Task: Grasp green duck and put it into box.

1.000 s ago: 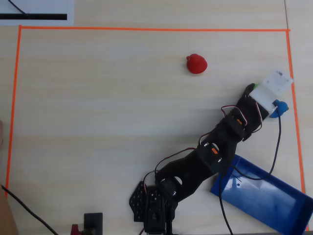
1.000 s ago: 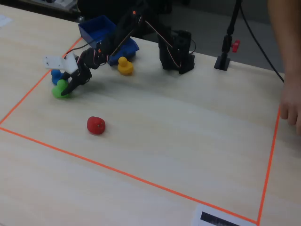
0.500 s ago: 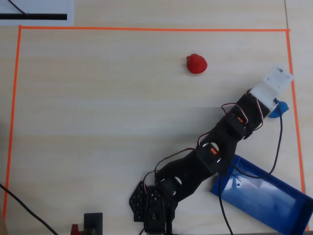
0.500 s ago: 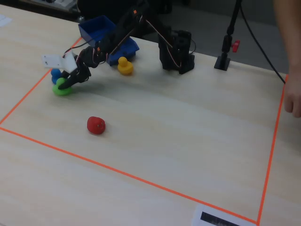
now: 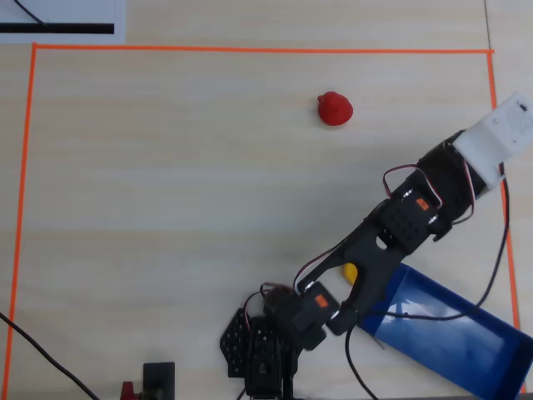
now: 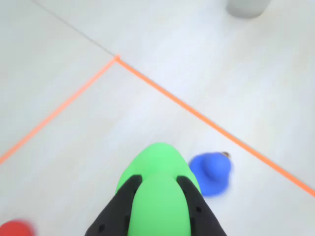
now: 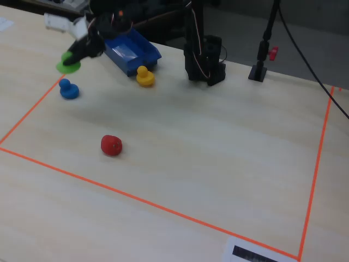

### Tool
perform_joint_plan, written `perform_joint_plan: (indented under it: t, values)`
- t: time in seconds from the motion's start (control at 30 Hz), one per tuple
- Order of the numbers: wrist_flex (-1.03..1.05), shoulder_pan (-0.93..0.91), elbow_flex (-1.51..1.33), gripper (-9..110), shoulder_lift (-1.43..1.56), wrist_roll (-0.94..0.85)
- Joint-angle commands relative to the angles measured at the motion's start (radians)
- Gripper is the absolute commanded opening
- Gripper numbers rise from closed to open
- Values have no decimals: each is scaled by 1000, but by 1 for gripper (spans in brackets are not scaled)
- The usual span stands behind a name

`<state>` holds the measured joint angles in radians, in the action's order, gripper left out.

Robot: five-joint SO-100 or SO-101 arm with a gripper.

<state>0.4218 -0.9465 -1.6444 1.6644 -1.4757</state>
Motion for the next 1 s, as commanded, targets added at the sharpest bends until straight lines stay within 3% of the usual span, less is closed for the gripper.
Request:
perform_joint_plan:
  t: [0.0, 0.1, 0.23, 0.37, 0.5, 0.67, 0.87, 0.97]
  values:
    - [457, -167, 218, 0, 187, 8]
    - [686, -371, 285, 0, 249, -66]
    - [831, -624, 241, 0, 310, -190]
    - [867, -773, 72, 0, 407, -258]
    - [853, -801, -130, 0, 520, -264]
    - [712, -750, -316, 0, 574, -253]
    - [288, -733, -563, 0, 534, -284]
    - [175, -736, -615, 0, 465, -308]
